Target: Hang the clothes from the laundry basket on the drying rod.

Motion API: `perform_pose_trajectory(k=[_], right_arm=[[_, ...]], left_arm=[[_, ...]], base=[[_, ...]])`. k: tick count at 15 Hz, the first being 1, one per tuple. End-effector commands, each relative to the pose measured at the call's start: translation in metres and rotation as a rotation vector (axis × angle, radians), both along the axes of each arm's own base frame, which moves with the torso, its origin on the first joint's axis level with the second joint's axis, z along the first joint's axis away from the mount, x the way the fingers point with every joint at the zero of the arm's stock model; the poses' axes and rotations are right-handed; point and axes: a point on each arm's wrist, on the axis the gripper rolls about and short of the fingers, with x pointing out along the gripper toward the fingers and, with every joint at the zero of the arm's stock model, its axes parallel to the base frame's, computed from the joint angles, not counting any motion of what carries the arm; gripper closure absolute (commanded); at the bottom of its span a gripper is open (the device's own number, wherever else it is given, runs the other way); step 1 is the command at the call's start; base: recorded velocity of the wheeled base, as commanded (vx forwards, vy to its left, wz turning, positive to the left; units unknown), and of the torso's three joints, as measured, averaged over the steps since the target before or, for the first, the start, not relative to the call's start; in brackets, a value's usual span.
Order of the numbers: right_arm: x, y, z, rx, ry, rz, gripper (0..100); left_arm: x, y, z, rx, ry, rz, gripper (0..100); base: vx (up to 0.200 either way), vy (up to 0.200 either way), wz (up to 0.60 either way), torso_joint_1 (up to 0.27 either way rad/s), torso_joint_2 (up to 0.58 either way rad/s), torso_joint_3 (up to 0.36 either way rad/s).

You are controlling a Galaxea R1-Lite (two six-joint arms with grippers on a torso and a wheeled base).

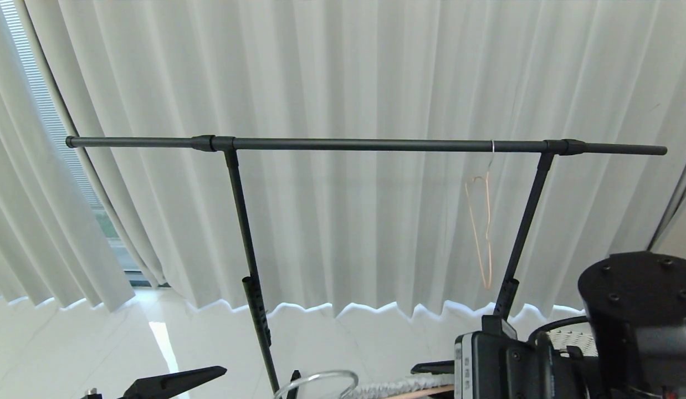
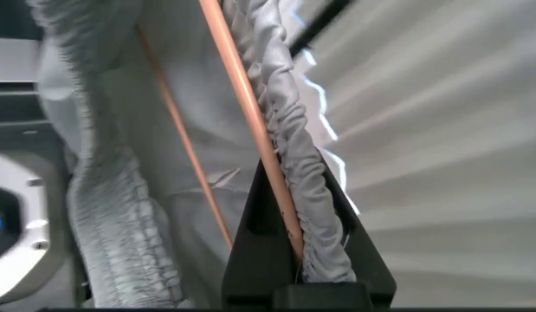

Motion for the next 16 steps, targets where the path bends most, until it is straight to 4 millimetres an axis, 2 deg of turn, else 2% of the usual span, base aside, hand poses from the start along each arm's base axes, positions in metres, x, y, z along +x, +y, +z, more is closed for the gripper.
perform_pose_trajectory(k=[1,4,6,8,14,16], right_arm=[[0.007,-0.019,0.009,0.039,-0.023,-0.068,100],[0.009,-0.039,0.017,0.077,-0.046,-0.126,100],[0.008,-0.051,0.025,0.112,-0.064,-0.152,100],[0.005,-0.059,0.031,0.144,-0.081,-0.164,100],[-0.001,-0.065,0.039,0.186,-0.087,-0.136,100],[-0.001,-0.065,0.039,0.189,-0.088,-0.135,100]], left_arm=[[-0.003,0.007,-0.002,-0.015,-0.002,0.006,0],[-0.002,0.027,-0.026,0.037,0.023,0.141,0],[0.008,0.037,-0.026,0.037,0.027,0.303,0],[0.014,0.042,-0.028,0.049,0.046,0.391,0],[0.02,0.036,-0.03,0.03,0.116,0.377,0],[0.019,0.035,-0.028,-0.011,0.126,0.318,0]], base=[[0.0,0.0,0.0,0.0,0.0,0.0],[0.0,0.0,0.0,0.0,0.0,0.0],[0.0,0.0,0.0,0.0,0.0,0.0],[0.0,0.0,0.0,0.0,0.0,0.0],[0.0,0.0,0.0,0.0,0.0,0.0],[0.0,0.0,0.0,0.0,0.0,0.0]])
